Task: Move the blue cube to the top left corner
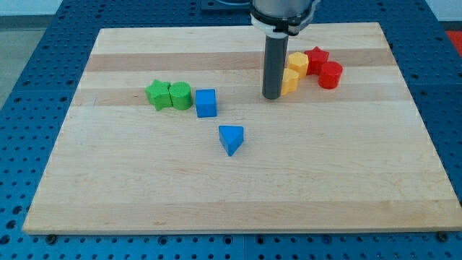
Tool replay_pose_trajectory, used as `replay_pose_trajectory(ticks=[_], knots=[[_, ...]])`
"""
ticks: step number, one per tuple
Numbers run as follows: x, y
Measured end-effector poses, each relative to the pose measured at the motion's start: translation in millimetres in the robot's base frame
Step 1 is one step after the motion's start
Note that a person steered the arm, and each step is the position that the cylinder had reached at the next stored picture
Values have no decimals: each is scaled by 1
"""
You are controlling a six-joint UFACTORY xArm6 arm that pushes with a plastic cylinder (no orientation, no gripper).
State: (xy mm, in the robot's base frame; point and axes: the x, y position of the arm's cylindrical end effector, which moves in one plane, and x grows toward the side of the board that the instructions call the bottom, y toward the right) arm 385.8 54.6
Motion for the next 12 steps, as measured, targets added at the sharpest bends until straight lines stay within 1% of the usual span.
replay_pose_trajectory(ticks=[1,2,3,4,5,6,7,8,10,11,12], knots=[[-4,2],[-21,9],[-19,9],[30,-6],[51,-12],[62,-12],[87,-11],[87,-11],[109,-11],[109,-14],[109,-31]])
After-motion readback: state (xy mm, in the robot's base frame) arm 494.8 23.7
